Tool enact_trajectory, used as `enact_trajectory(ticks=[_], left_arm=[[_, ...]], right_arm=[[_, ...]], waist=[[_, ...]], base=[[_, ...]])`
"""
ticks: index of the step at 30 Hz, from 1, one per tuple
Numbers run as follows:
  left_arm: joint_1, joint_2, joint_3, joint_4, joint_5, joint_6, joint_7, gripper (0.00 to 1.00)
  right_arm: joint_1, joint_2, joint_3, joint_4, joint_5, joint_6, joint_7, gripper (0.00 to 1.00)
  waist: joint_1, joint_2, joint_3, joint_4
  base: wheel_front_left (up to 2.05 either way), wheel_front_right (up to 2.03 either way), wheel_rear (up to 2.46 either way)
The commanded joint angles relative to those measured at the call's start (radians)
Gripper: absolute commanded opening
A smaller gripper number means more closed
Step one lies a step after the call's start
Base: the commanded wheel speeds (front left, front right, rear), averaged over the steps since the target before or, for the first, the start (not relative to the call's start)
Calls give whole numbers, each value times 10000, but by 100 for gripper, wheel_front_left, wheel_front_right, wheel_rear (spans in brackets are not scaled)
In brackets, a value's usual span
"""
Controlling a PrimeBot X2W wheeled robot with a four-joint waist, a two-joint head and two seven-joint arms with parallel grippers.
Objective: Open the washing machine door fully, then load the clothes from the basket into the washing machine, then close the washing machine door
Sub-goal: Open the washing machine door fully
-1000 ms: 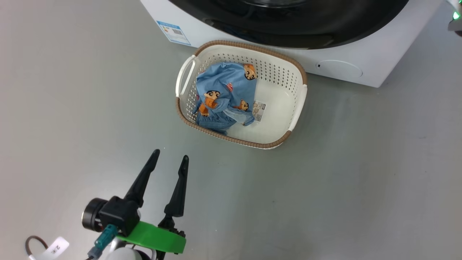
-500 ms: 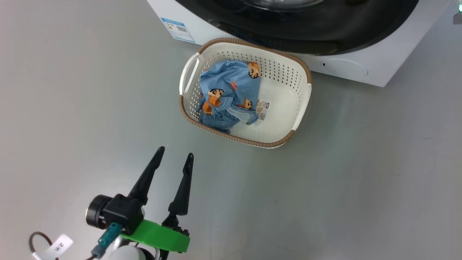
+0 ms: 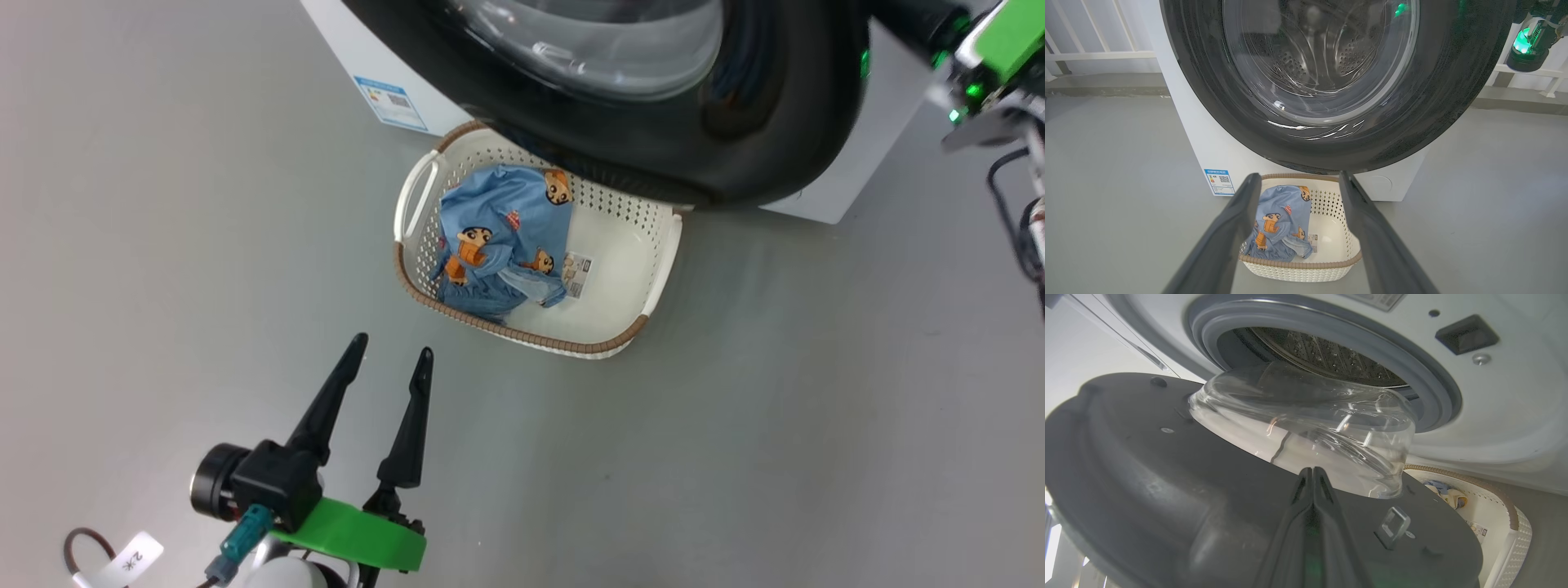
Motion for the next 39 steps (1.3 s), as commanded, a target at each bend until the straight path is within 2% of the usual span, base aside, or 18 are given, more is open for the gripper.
enact_trajectory(ticks=[1,16,29,39], left_arm=[[36,189,379,-175,104,34,-82,100],[820,189,697,-156,385,-37,-82,100],[1325,189,904,-97,456,-46,-82,100],[1549,189,1116,56,427,56,-82,100]], right_arm=[[449,303,200,-434,-20,16,158,0],[2371,736,953,-1814,203,16,832,0],[3342,1436,1552,-2663,320,16,1297,0],[3861,2088,2023,-2878,292,16,1470,0]], waist=[[0,0,-200,-125],[0,0,-1291,-201],[0,0,-1842,263],[0,0,-2114,965]], base=[[0,0,0],[0,0,0],[0,0,0],[0,0,0]])
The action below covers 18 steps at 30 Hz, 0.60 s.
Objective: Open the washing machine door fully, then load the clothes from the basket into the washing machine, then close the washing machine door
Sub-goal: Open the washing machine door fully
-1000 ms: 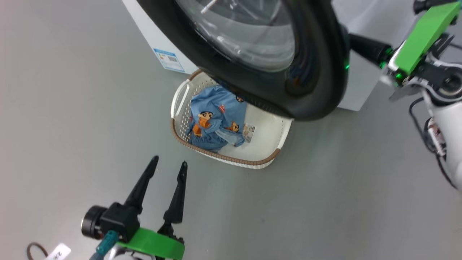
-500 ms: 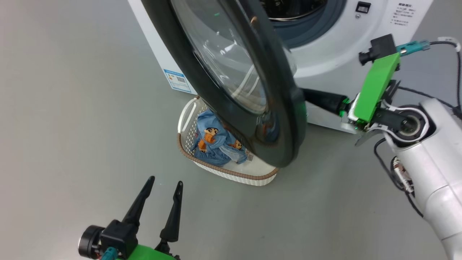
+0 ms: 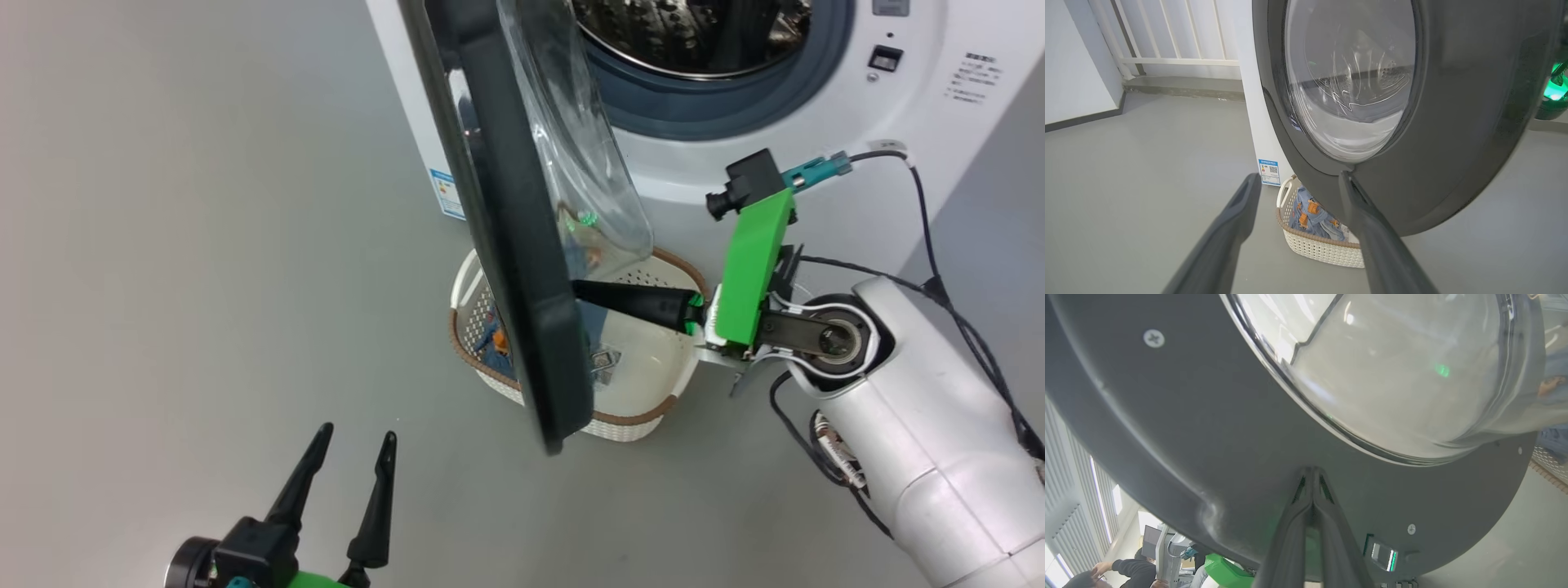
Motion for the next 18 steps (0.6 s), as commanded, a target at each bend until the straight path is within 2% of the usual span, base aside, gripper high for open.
enact_trajectory(ticks=[1,5,18], left_arm=[[-10,168,375,-164,-9,82,-82,100],[52,168,447,-109,-38,152,-82,100],[197,168,900,-265,-163,408,-82,100]], right_arm=[[255,388,123,-361,30,16,46,0],[354,632,232,-392,12,16,27,0],[-11,1616,640,-72,-167,16,-263,0]], waist=[[0,-1,-123,248],[0,-1,-193,529],[0,-1,9,683]], base=[[0,0,0],[0,0,0],[0,0,0]])
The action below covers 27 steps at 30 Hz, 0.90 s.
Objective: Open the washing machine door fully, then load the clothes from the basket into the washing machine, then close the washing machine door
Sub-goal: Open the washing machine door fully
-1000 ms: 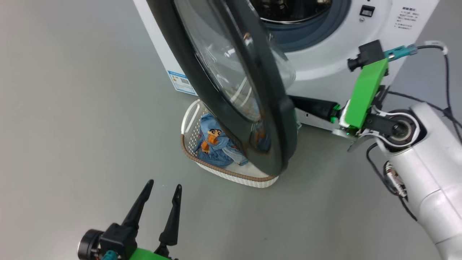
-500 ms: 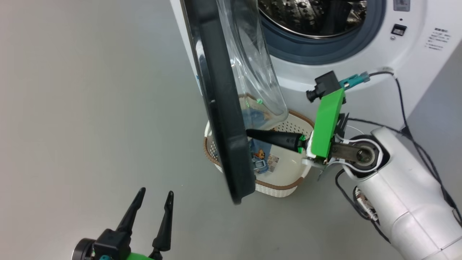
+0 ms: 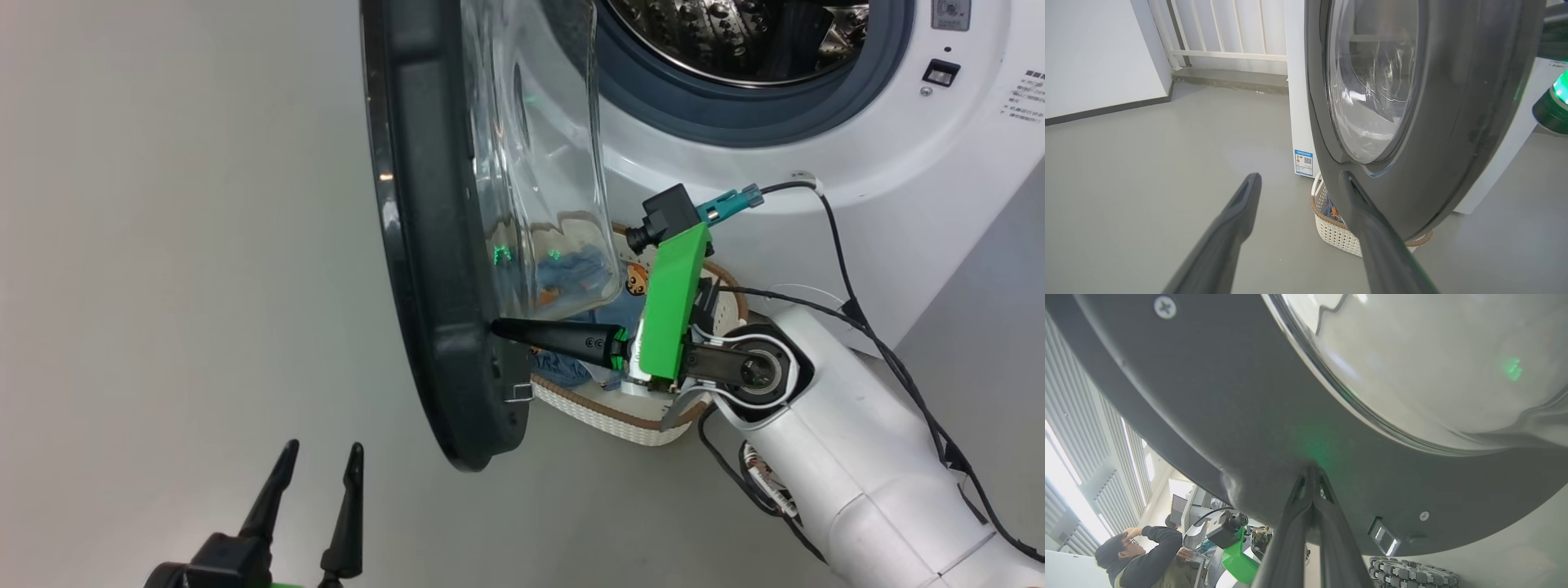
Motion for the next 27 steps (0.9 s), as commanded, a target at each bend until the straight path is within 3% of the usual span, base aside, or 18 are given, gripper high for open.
enact_trajectory(ticks=[1,23,26,27], left_arm=[[-152,166,410,-291,-91,146,-82,100],[-303,166,409,-211,-65,67,-82,100],[-333,166,377,-100,-27,-9,-82,100],[-358,166,361,-32,0,-67,-82,100]], right_arm=[[-202,464,210,-241,-47,16,-100,0],[-349,575,510,-46,-61,16,-465,0],[-151,378,465,-94,-101,16,-632,61],[16,219,422,-167,-130,16,-776,100]], waist=[[0,-1,35,22],[0,-1,48,22],[0,-1,-96,-27],[0,-1,-182,-60]], base=[[0,0,0],[0,0,0],[0,0,0],[0,0,0]])
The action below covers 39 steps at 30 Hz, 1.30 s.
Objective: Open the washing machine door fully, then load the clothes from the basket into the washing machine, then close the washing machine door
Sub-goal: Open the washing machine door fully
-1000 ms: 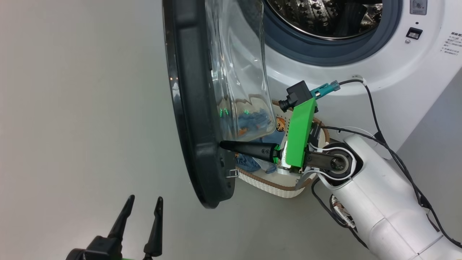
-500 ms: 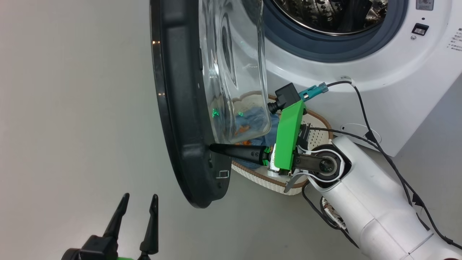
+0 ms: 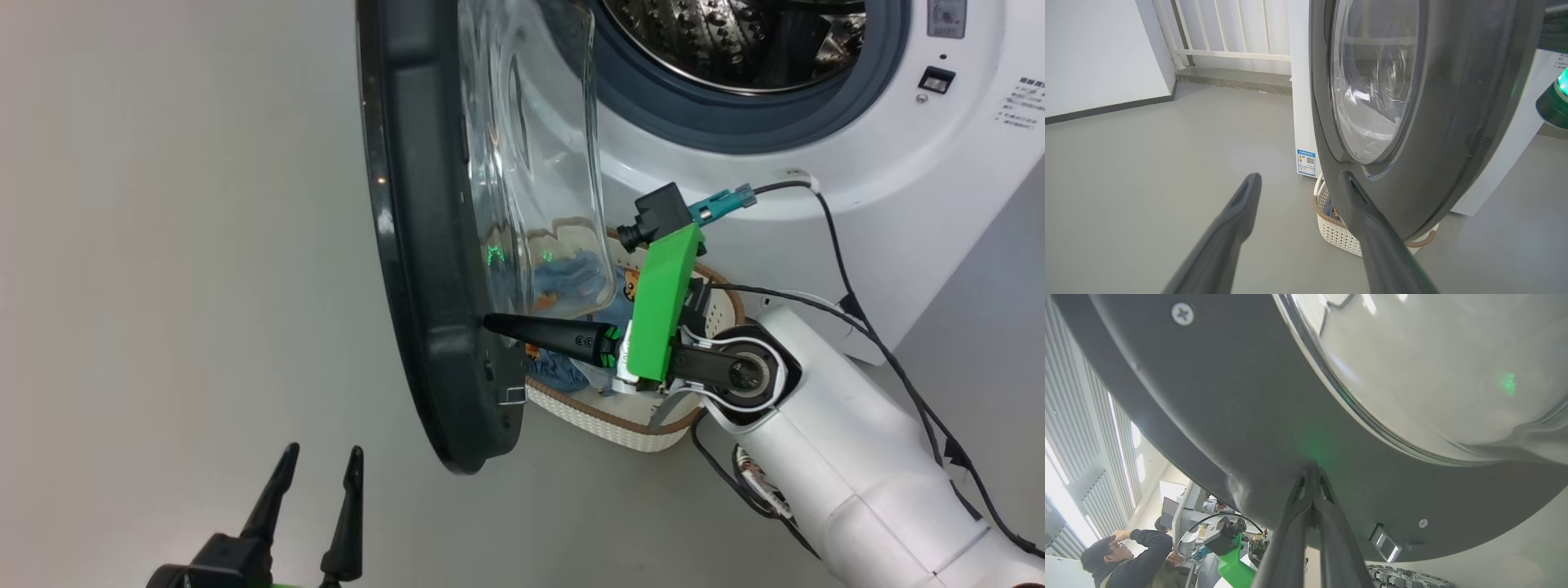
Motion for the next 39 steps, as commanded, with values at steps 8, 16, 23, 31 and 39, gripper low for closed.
enact_trajectory(ticks=[8,16,23,31,39], left_arm=[[-452,166,471,44,331,-347,-82,100],[-428,166,719,86,491,-471,-82,100],[-369,166,854,64,543,-525,-82,100],[-301,166,947,70,599,-555,-82,100],[-181,166,1008,100,623,-584,-82,100]], right_arm=[[869,-676,11,-577,-399,16,-743,100],[1803,-1912,-5,-798,-731,16,-1761,100],[2609,-2941,254,-857,-1121,16,-2739,100],[3149,-3689,680,-635,-1848,16,-4334,100],[3465,-4086,1819,-86,-3294,16,-7235,100]], waist=[[0,0,-243,-403],[0,0,-400,-755],[0,0,-444,-1013],[0,0,-544,-1171],[0,0,-724,-1210]], base=[[0,0,0],[0,0,0],[0,0,0],[0,0,0],[0,0,0]])
